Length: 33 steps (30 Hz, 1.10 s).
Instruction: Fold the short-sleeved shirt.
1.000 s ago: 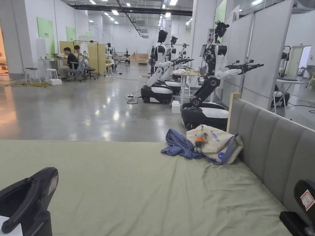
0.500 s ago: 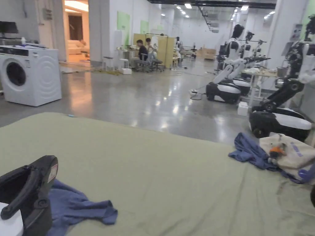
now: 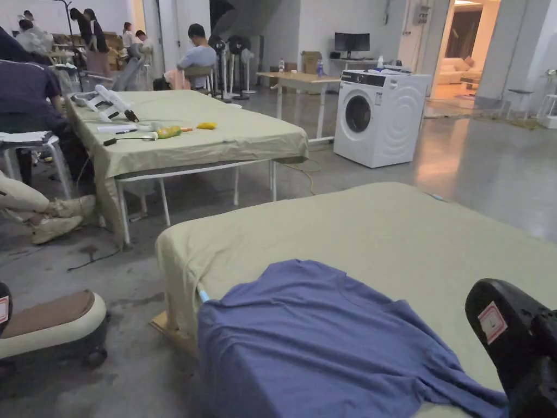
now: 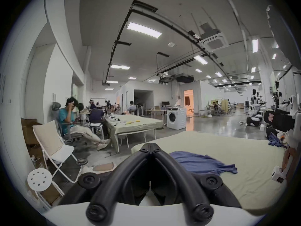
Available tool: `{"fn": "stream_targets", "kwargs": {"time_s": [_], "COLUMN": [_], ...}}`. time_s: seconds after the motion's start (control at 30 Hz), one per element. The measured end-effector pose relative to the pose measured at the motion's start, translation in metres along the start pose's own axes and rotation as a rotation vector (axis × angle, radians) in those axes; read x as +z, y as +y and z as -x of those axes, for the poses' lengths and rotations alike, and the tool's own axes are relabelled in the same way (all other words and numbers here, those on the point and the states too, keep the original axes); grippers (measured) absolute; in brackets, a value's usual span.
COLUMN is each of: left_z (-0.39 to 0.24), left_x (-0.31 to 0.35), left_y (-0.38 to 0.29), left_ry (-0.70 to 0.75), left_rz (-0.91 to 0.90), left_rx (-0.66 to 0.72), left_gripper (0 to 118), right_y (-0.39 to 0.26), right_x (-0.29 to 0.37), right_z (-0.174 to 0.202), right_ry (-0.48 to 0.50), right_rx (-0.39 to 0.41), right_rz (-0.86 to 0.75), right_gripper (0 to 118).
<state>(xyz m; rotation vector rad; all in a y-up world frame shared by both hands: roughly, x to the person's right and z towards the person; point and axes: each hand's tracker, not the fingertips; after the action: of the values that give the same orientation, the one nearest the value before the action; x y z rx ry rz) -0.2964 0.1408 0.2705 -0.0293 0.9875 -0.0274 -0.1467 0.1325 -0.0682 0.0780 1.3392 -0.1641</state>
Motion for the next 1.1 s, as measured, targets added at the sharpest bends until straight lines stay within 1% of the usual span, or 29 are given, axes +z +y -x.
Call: {"fn": "stream_targets", "kwargs": {"time_s": [0.03, 0.1, 0.17, 0.23, 0.3, 0.37, 0.4, 0.43, 0.47, 0.5, 0.53, 0.57, 0.6, 0.63, 0.7, 0.77, 0.8, 0.83, 0.87, 0.9, 0.93, 0.97, 1.0, 1.03, 1.1], "left_z": [0.002, -0.004, -0.017, -0.042, -0.074, -0.121, -0.147, -0.175, -0.192, -0.214, -0.23, -0.24, -0.25, -0.253, -0.256, -0.247, -0.243, -0.24, -0.236, -0.241, -0.239, -0.238, -0.238, -0.246, -0.252], "left_x": [-0.012, -0.054, -0.112, -0.195, -0.282, -0.373, -0.413, -0.455, -0.481, -0.506, -0.535, -0.552, -0.574, -0.594, -0.615, -0.631, -0.632, -0.633, -0.631, -0.601, -0.594, -0.587, -0.577, -0.558, -0.542], "left_y": [-0.002, -0.008, -0.015, -0.027, -0.046, -0.074, -0.094, -0.111, -0.127, -0.142, -0.158, -0.169, -0.179, -0.188, -0.202, -0.226, -0.226, -0.223, -0.223, -0.213, -0.212, -0.21, -0.209, -0.211, -0.22], "left_ry": [-0.026, -0.104, -0.254, -0.456, -0.607, -0.655, -0.645, -0.627, -0.621, -0.591, -0.556, -0.501, -0.457, -0.424, -0.391, -0.389, -0.388, -0.393, -0.395, -0.399, -0.406, -0.423, -0.444, -0.424, -0.443], "left_rz": [0.025, 0.109, 0.232, 0.393, 0.584, 0.781, 0.847, 0.964, 0.979, 1.023, 1.093, 1.089, 1.168, 1.173, 1.219, 1.291, 1.258, 1.255, 1.247, 1.229, 1.206, 1.167, 1.124, 1.065, 1.086], "left_rx": [-0.001, -0.051, -0.107, -0.136, -0.138, -0.151, -0.194, -0.274, -0.301, -0.36, -0.393, -0.4, -0.421, -0.383, -0.362, -0.306, -0.313, -0.311, -0.303, -0.299, -0.304, -0.299, -0.307, -0.352, -0.437], "left_gripper": [0, 0, 0, 0, 0, 0, 2, 22, 50, 76, 80, 80, 80, 80, 80, 85, 85, 84, 79, 72, 37, 10, 2, 2, 1], "right_y": [-0.004, -0.012, -0.018, -0.024, -0.026, -0.028, -0.029, -0.03, -0.031, -0.032, -0.032, -0.031, -0.031, -0.031, -0.031, -0.031, -0.031, -0.031, -0.031, -0.03, -0.029, -0.028, -0.026, -0.025, -0.022], "right_x": [-0.004, -0.004, 0.005, 0.021, 0.041, 0.062, 0.074, 0.086, 0.096, 0.108, 0.118, 0.126, 0.135, 0.144, 0.159, 0.171, 0.179, 0.186, 0.191, 0.198, 0.206, 0.211, 0.217, 0.222, 0.23], "right_z": [-0.002, -0.011, -0.025, -0.041, -0.058, -0.072, -0.079, -0.084, -0.088, -0.091, -0.094, -0.096, -0.097, -0.098, -0.096, -0.095, -0.094, -0.094, -0.093, -0.092, -0.09, -0.088, -0.086, -0.083, -0.077], "right_ry": [-0.009, -0.042, -0.116, -0.216, -0.316, -0.43, -0.482, -0.544, -0.591, -0.646, -0.702, -0.743, -0.781, -0.817, -0.871, -0.926, -0.947, -0.963, -0.977, -0.988, -0.995, -1.008, -1.018, -1.023, -1.039], "right_rx": [0.001, 0.008, 0.029, 0.058, 0.078, 0.066, 0.056, 0.05, 0.049, 0.053, 0.057, 0.054, 0.049, 0.046, 0.053, 0.056, 0.051, 0.046, 0.041, 0.034, 0.03, 0.028, 0.025, 0.024, 0.032], "right_rz": [0.006, 0.029, 0.073, 0.12, 0.166, 0.204, 0.221, 0.235, 0.251, 0.271, 0.296, 0.318, 0.335, 0.345, 0.36, 0.373, 0.378, 0.376, 0.372, 0.368, 0.363, 0.361, 0.362, 0.362, 0.365], "right_gripper": [2, 2, 2, 2, 2, 2, 2, 2, 2, 2, 2, 2, 2, 2, 2, 2, 2, 2, 2, 2, 2, 2, 2, 2, 2]}}
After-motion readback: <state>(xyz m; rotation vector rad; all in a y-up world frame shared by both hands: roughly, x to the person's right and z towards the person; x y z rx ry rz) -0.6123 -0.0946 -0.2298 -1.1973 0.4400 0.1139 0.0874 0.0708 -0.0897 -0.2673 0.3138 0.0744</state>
